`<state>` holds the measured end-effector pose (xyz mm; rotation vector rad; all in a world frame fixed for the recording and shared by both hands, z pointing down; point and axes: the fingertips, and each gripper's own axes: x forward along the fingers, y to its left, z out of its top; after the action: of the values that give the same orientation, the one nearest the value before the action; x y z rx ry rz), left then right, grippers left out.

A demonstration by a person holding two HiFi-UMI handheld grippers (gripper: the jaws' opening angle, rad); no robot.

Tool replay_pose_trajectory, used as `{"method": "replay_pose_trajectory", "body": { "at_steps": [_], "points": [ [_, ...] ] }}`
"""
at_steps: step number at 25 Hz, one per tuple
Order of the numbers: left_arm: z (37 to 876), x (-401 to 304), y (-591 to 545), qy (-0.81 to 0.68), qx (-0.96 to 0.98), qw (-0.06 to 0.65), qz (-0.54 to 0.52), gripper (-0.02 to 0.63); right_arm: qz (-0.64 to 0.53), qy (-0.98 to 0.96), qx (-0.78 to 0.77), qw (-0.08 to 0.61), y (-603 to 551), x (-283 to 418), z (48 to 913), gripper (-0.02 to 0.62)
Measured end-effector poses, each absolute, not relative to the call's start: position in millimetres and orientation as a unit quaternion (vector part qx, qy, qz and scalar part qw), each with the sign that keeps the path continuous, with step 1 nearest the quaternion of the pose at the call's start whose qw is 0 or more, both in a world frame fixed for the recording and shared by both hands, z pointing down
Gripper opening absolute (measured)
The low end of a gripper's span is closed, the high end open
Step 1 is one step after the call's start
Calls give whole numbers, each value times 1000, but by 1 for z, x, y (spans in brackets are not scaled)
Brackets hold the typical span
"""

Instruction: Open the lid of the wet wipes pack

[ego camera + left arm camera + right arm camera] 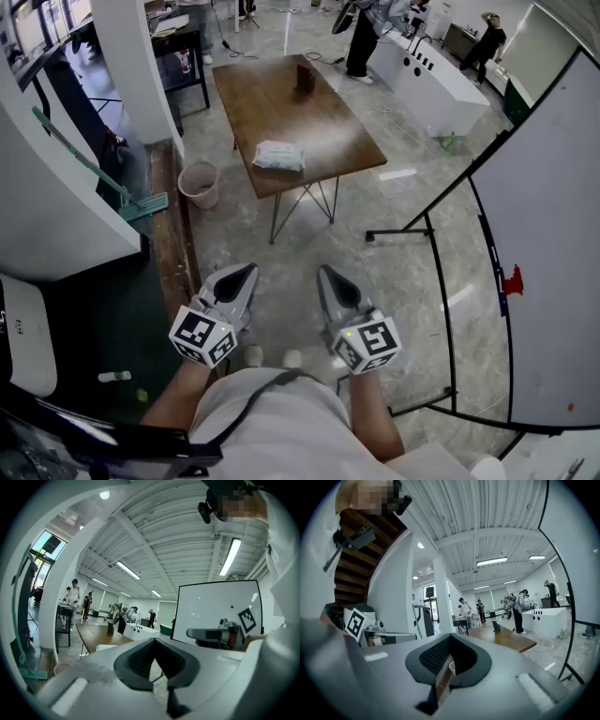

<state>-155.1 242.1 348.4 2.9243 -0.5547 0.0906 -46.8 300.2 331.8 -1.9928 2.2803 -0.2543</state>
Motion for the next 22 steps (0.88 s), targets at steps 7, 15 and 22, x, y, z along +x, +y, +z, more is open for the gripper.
{"method": "replay_pose_trajectory", "body": {
  "at_steps": [7, 15, 22],
  "points": [
    [344, -152, 252, -189, 978, 84, 27, 6, -84, 753, -651, 45, 311, -47, 327, 8],
    [345, -146, 265, -204, 975, 88, 25, 6, -88, 769, -631, 55, 326, -43, 331, 9],
    [344, -136, 274, -222, 971, 87, 23, 6, -107, 774, -621, 56, 335, -23, 342, 9]
  ]
}}
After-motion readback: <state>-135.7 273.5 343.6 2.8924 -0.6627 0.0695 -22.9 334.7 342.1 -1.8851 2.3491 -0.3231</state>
